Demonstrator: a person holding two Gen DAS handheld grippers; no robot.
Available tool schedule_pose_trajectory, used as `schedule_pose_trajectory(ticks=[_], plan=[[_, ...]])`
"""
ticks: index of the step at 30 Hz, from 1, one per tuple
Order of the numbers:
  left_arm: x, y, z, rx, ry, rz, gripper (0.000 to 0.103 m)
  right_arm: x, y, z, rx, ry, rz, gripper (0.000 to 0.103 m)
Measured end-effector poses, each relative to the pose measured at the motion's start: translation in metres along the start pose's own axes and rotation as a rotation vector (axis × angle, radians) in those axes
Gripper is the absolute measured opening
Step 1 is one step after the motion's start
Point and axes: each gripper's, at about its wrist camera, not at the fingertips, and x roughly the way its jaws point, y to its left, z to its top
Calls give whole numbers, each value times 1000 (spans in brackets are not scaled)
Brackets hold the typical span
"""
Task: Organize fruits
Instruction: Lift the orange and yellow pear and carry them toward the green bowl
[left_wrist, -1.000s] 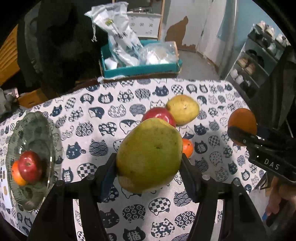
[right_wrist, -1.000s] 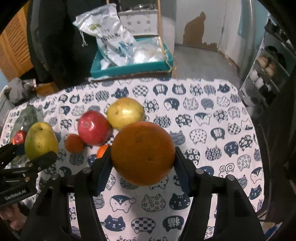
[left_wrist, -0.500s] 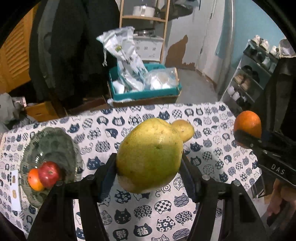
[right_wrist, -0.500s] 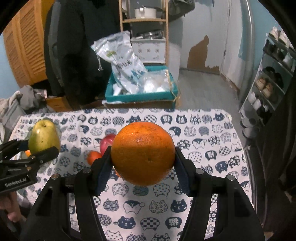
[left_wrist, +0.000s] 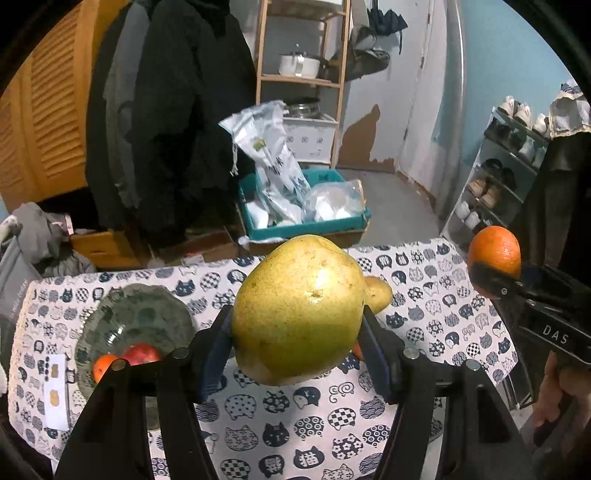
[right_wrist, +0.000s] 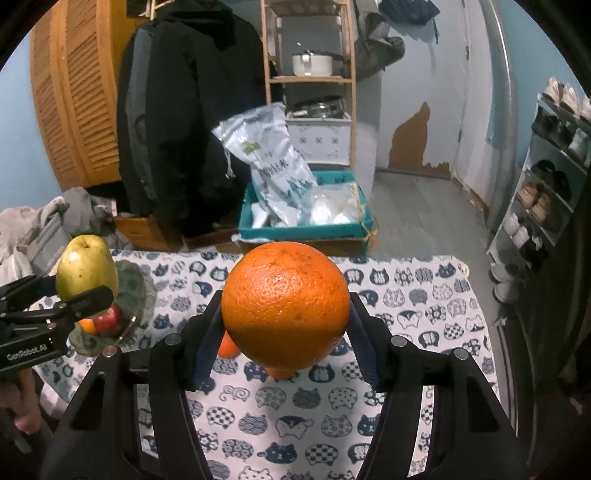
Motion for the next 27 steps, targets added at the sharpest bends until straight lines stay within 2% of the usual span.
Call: schedule_pose_trajectory(ticks=[14,27], plan=[[-25,28,6,-32,-58,35,66,-11,36,20,-54,-54,46,63],[-33,76,2,-103,-61,103,66,15,92,42,-99,-38,138,63]])
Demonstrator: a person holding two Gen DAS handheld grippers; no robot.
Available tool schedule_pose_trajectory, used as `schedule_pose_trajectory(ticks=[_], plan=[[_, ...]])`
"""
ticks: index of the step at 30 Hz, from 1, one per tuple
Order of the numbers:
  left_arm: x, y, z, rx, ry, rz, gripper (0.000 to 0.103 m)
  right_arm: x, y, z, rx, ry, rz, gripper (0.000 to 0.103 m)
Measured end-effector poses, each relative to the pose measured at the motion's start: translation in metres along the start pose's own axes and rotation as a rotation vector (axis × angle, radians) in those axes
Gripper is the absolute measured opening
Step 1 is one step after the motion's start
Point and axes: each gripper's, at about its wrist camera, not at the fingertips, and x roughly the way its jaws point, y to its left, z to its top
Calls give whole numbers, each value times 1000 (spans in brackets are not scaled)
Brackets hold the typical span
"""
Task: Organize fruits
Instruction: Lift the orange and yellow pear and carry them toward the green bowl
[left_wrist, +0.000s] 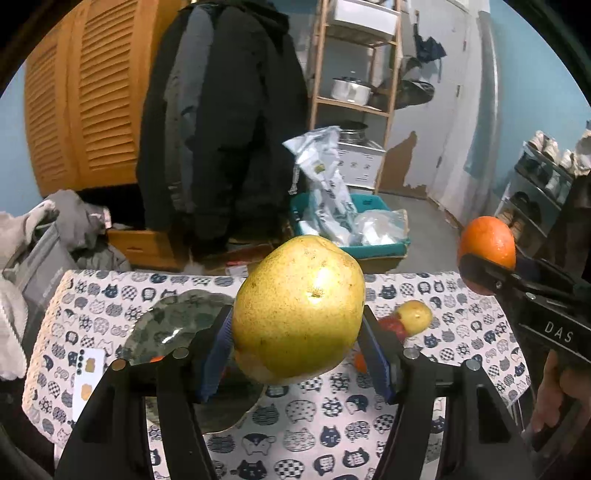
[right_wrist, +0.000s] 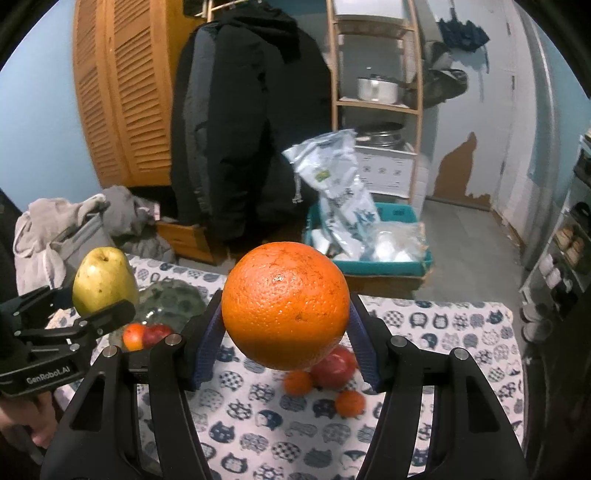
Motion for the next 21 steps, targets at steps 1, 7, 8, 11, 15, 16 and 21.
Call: schedule_pose_trajectory(ticks=[1,7,8,11,15,16,21], plan=[[0,5,0,-7,1,8,66,4,5,1,-5,3,9,63],[0,38,-1,-56,0,49,66,23,32,10,-29,18,51,63],[-1,45,-1,-65,0,55,66,26,37,12,-33,19,56,63],[-1,61,-4,-88,4,73,66,35,53,17,-51,26,74,63],[1,84,-7,-118,19,93,66,49,71,22,-67,44,95,63],[2,89,-8,-125,22,99,66,53,75,22,-70,49,100,63],[14,121,-12,-164,57,127,66,76,98,24,-86,86,124,63]])
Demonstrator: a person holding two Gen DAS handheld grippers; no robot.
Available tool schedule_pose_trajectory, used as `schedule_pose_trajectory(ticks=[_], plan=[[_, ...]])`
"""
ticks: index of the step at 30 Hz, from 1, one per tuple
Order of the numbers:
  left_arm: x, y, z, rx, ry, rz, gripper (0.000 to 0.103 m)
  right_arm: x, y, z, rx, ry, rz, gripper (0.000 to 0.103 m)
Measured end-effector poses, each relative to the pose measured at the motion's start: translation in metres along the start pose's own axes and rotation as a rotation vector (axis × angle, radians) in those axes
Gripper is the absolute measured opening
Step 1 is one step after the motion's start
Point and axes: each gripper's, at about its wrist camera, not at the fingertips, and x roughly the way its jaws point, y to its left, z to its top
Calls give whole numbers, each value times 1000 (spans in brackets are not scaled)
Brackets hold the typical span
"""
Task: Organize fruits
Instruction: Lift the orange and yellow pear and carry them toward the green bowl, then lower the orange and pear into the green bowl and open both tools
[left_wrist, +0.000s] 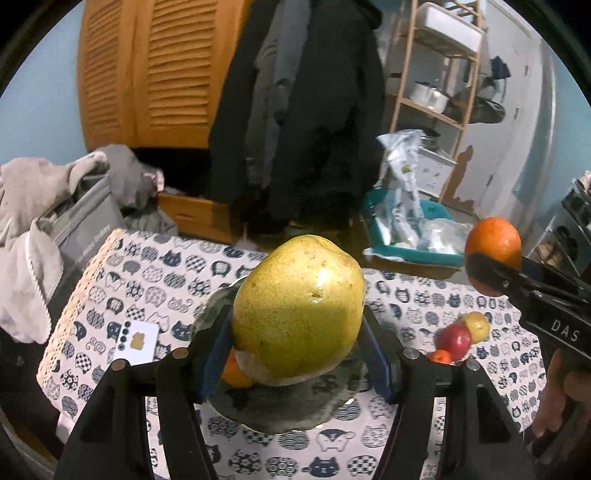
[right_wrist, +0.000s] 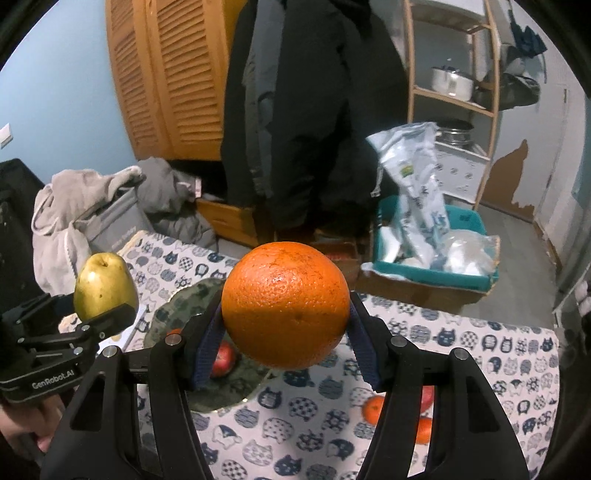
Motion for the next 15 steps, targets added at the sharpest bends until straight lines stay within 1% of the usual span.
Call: schedule_pose_trajectory(ticks=[4,8,15], plan=[[16,23,1,-39,43,14,66,22,12,3,1,29,21,63],[36,40,1,-63,78,45,66,44,22,6,-4,56,33,63],[76,55,-3,-75,137,55,66,101,41,0,-32,140,50,63]])
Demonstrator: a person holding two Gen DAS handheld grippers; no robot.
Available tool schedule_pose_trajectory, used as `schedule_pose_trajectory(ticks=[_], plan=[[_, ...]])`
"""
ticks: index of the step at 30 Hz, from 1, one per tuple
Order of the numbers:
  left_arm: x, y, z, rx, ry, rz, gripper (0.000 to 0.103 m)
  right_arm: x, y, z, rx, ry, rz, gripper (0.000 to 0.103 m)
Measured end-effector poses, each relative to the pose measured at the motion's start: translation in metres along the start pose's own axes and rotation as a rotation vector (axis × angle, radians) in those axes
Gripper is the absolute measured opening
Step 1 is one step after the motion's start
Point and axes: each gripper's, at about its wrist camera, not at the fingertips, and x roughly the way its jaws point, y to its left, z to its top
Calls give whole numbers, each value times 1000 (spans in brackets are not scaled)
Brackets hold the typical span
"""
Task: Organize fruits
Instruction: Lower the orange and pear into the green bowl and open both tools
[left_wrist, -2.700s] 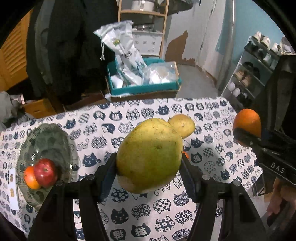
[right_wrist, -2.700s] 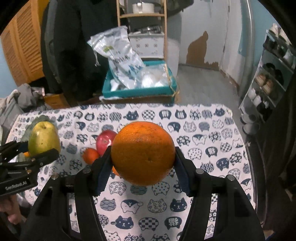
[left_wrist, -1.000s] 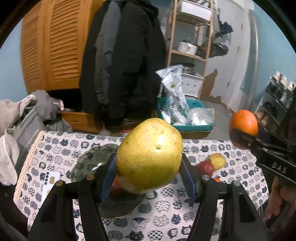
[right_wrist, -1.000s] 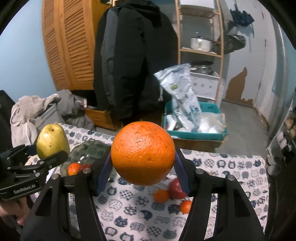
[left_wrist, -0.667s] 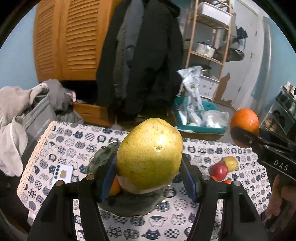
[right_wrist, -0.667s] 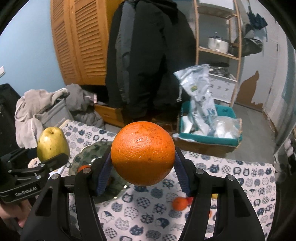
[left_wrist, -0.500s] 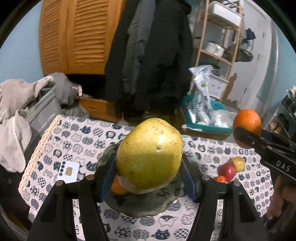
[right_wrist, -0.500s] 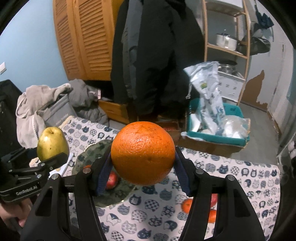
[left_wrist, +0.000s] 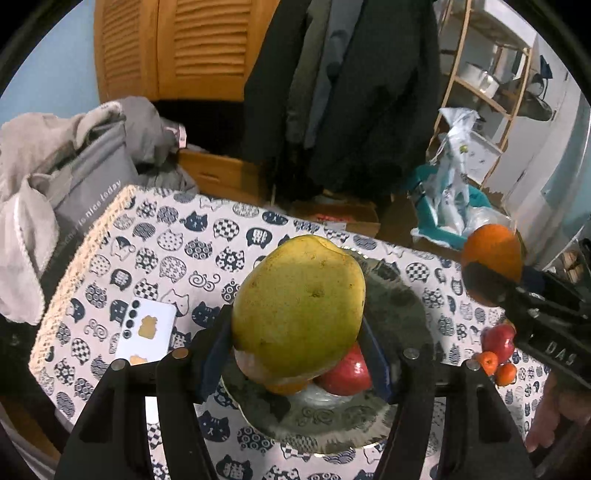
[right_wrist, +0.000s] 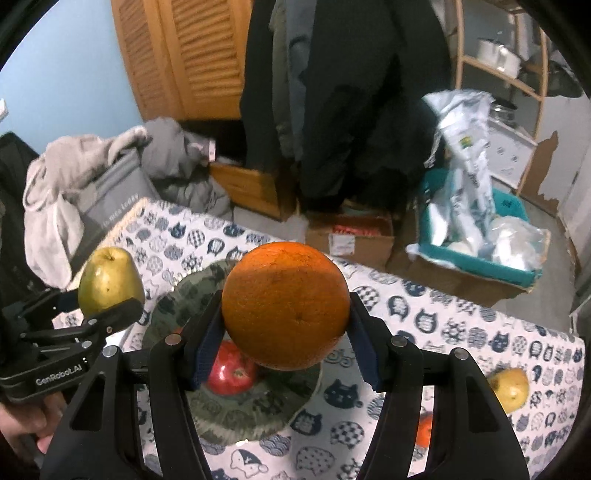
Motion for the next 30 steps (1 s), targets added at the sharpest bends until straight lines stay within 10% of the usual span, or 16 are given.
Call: schedule_pose_trajectory(ticks=[30], plan=[[116,14,-7,-30,229,34,66,124,-8,-21,52,268,34,63]])
